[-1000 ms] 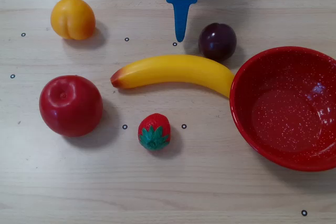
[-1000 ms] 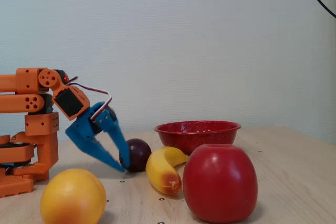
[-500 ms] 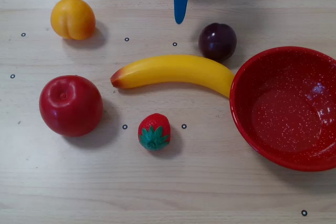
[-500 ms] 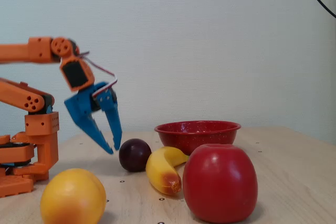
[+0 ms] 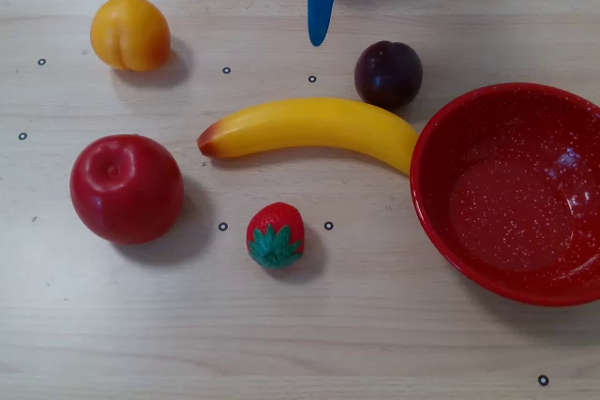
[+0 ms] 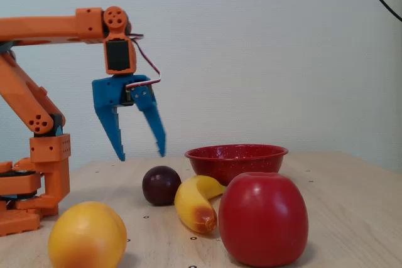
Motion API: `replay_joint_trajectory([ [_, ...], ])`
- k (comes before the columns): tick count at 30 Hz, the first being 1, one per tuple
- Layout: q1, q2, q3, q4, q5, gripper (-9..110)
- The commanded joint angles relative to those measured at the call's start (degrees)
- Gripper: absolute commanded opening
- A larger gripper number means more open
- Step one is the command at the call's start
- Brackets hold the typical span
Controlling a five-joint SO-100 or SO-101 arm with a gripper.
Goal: Put the banana in the red bowl.
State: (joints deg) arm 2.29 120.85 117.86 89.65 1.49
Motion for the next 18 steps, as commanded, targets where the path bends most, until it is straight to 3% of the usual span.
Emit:
replay_joint_trajectory([
  [1, 2.2, 0.4, -5.3, 1.9, -0.8, 31],
  [10, 2.8, -6.4, -7.7, 4.5, 0.4, 57],
  [18, 2.7, -14.7, -11.9, 3.1, -0.3, 63],
])
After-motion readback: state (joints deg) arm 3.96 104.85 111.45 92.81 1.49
